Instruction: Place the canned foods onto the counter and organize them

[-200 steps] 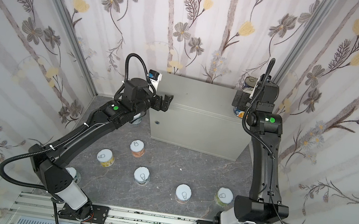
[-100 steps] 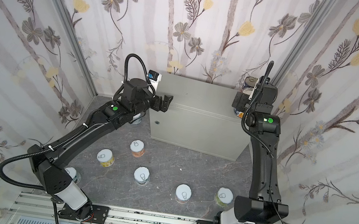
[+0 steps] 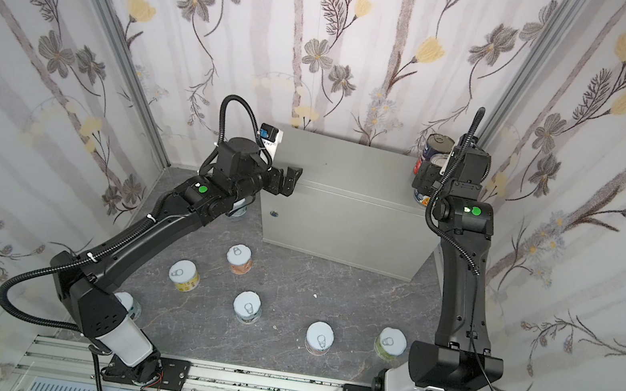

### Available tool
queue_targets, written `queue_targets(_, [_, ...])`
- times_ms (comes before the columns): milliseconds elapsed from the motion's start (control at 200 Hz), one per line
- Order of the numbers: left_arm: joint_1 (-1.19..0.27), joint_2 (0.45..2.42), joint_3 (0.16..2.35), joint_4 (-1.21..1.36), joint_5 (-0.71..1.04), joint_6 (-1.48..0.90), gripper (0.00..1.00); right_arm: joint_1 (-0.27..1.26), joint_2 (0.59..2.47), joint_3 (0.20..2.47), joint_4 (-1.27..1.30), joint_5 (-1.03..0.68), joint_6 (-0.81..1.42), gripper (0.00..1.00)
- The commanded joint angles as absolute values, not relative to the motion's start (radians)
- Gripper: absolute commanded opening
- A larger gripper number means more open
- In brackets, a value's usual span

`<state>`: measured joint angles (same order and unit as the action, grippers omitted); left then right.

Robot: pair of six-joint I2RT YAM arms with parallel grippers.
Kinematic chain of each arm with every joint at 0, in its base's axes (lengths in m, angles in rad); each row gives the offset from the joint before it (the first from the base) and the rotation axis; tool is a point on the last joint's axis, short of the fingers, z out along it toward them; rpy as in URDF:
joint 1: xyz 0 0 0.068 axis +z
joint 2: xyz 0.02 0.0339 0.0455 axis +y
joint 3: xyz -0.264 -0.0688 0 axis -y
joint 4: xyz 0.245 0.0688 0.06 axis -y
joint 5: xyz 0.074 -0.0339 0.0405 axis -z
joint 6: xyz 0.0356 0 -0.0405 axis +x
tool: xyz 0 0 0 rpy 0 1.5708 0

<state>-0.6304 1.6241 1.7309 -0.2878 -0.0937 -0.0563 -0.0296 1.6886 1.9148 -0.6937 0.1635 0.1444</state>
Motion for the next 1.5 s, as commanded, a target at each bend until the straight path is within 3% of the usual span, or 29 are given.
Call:
queue_targets(0, [-0.630,1.626,1.739,-0.264,-0.103,-0.061,1.00,-0.032,1.706,1.917,-0.637,0.148,0.159,0.83])
queue_targets(590, [-0.629,1.631,1.737,-0.264,-0.108,-0.055,1.00,-0.028,1.745,1.945,-0.631,0.100,0.183,0.82])
queue_targets(974, [-0.628,1.613,1.722,-0.264,-0.112,-0.058,1.00,-0.021,1.742,1.945,-0.634,0.101,0.171,1.00])
queue_targets(1494, [-0.628,1.467,1.612,-0.268,-0.137,-0.093,1.00,-0.021,1.621,1.946,-0.636,0.105,0.170,1.00])
